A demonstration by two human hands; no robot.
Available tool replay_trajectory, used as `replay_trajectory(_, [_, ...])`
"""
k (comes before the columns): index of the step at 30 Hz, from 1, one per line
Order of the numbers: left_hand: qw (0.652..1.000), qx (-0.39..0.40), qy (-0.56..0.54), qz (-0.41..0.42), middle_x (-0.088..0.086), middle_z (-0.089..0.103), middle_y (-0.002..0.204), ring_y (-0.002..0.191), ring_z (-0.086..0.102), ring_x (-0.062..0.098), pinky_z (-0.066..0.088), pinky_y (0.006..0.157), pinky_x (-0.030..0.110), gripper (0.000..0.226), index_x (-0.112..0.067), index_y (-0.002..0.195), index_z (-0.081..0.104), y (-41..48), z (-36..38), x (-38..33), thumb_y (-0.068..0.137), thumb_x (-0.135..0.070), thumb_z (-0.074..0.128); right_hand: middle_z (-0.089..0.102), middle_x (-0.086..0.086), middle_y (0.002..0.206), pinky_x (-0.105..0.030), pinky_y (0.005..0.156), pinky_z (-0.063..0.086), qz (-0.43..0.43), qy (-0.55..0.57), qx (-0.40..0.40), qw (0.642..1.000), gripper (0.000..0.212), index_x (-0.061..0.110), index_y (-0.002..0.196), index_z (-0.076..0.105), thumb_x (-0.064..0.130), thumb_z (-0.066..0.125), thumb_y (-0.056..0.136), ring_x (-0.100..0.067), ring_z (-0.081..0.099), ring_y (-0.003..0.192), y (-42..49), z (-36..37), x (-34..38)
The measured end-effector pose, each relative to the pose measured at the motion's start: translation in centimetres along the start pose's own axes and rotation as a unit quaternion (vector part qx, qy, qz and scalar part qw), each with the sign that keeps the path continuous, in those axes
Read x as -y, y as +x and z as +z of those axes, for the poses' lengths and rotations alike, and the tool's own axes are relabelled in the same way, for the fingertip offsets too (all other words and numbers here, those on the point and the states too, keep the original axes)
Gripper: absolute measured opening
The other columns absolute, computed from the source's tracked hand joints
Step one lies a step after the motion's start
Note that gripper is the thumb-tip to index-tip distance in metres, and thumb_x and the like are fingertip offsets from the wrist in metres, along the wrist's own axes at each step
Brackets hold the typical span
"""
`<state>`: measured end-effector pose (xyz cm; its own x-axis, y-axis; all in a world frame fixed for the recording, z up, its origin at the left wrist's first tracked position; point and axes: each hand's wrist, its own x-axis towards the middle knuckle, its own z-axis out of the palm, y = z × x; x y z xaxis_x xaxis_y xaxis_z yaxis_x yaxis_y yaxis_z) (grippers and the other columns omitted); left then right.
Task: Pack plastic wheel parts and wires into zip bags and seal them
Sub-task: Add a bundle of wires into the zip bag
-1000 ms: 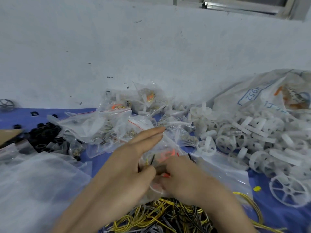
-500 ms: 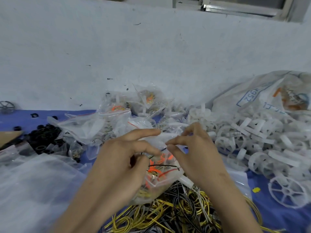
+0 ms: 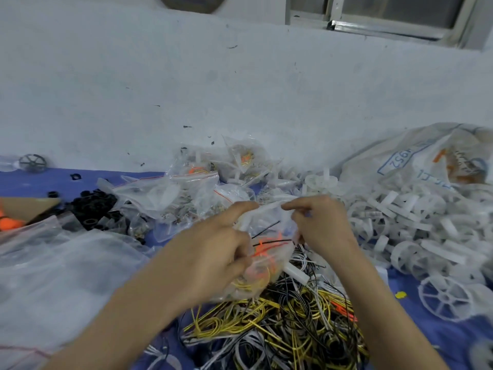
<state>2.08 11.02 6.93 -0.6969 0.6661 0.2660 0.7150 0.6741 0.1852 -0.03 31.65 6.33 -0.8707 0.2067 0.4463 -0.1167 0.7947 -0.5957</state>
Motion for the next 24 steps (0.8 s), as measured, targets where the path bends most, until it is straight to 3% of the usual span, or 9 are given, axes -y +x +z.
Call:
replay_trajectory(3, [0.998,-0.023,0.048,0.031,-0.044,-0.008,0.142,0.102,0.059,0.009,0.045,0.077,0.03,0.029,-0.034,0.068,0.04,1.9,-3.7,2.7,0.096,-0.031,0.046,0.07,-0.007,0.063,-0.026,0.063,0.057,0.054,-0.02,0.084,0.995,0.023,0.008,0.081,0.074,0.007,0.052,0.087,-0.02,0.067,0.055,2.5,-1.0,0.9])
replay_trajectory(6, [0.987,-0.141,0.075,0.029,-0.015,0.026,0.151,0.091,0.06,0.019,0.047,0.081,0.038,0.019,-0.022,0.082,0.056,4.1,-7.5,4.5,0.097,-0.026,0.046,0.069,-0.008,0.057,-0.022,0.046,0.052,0.095,0.033,0.086,0.991,0.027,0.004,0.062,0.068,0.008,0.05,0.082,-0.026,0.067,0.05,4.6,-2.3,2.6])
replay_trajectory(8, [0.988,-0.118,0.097,0.031,-0.001,0.059,0.118,0.083,0.061,0.024,0.047,0.083,0.041,0.02,-0.011,0.088,0.057,4.9,-9.1,5.3,0.099,-0.022,0.044,0.07,-0.004,0.059,-0.02,0.046,0.049,0.055,0.02,0.071,0.996,0.029,0.007,0.064,0.07,0.008,0.046,0.08,-0.024,0.068,0.053,5.6,-3.5,3.6])
replay_trajectory(10, [0.99,-0.129,0.06,0.001,-0.011,0.062,0.065,0.06,0.061,0.019,0.049,0.071,0.035,0.021,-0.015,0.079,0.052,4.7,-10.6,5.8,0.099,-0.016,0.045,0.072,-0.003,0.072,-0.026,0.056,0.053,0.011,-0.028,0.097,0.995,0.03,0.015,0.07,0.072,0.007,0.046,0.08,-0.025,0.07,0.064,6.1,-4.7,4.5])
replay_trajectory(11, [0.989,-0.147,0.028,-0.001,-0.013,0.06,0.055,0.051,0.06,0.013,0.048,0.065,0.029,0.024,-0.017,0.075,0.05,4.3,-11.1,5.8,0.098,-0.014,0.045,0.072,-0.002,0.075,-0.028,0.062,0.053,-0.025,-0.079,0.088,0.993,0.026,0.019,0.071,0.072,0.009,0.05,0.08,-0.024,0.068,0.069,6.3,-5.4,4.9])
replay_trajectory(14, [0.98,-0.193,-0.048,0.018,-0.011,0.062,0.052,0.046,0.06,0.003,0.042,0.055,0.013,0.027,-0.021,0.067,0.048,3.2,-11.2,4.7,0.093,-0.021,0.058,0.066,0.001,0.07,-0.026,0.068,0.047,-0.091,-0.126,0.025,0.988,0.011,0.024,0.068,0.068,0.022,0.068,0.079,-0.016,0.059,0.068,6.7,-7.6,5.9])
replay_trajectory(16, [0.978,-0.193,-0.069,0.028,-0.006,0.062,0.048,0.046,0.061,0.002,0.04,0.053,0.008,0.03,-0.02,0.066,0.049,2.5,-10.1,3.7,0.081,-0.033,0.071,0.068,0.001,0.079,-0.029,0.07,0.05,-0.094,-0.081,0.056,0.991,0.008,0.024,0.072,0.071,0.024,0.074,0.079,-0.013,0.058,0.068,6.7,-8.8,6.0])
replay_trajectory(20, [0.968,-0.195,-0.158,0.025,0.0,0.062,0.055,0.049,0.063,0.005,0.044,0.056,0.01,0.028,-0.01,0.069,0.05,2.1,-7.6,2.8,0.081,-0.021,0.073,0.07,-0.003,0.079,-0.025,0.059,0.054,-0.063,-0.098,0.114,0.987,0.005,0.015,0.079,0.076,0.02,0.076,0.077,-0.019,0.064,0.065,5.3,-10.3,4.6])
replay_trajectory(24, [0.957,-0.192,-0.214,0.037,-0.001,0.056,0.068,0.06,0.053,0.005,0.042,0.061,0.013,0.023,-0.009,0.07,0.053,1.9,-5.7,0.8,0.081,-0.015,0.072,0.072,-0.003,0.088,-0.023,0.073,0.049,-0.064,-0.037,0.143,0.987,0.016,0.01,0.085,0.072,0.015,0.08,0.073,-0.011,0.065,0.082,3.2,-12.0,3.8])
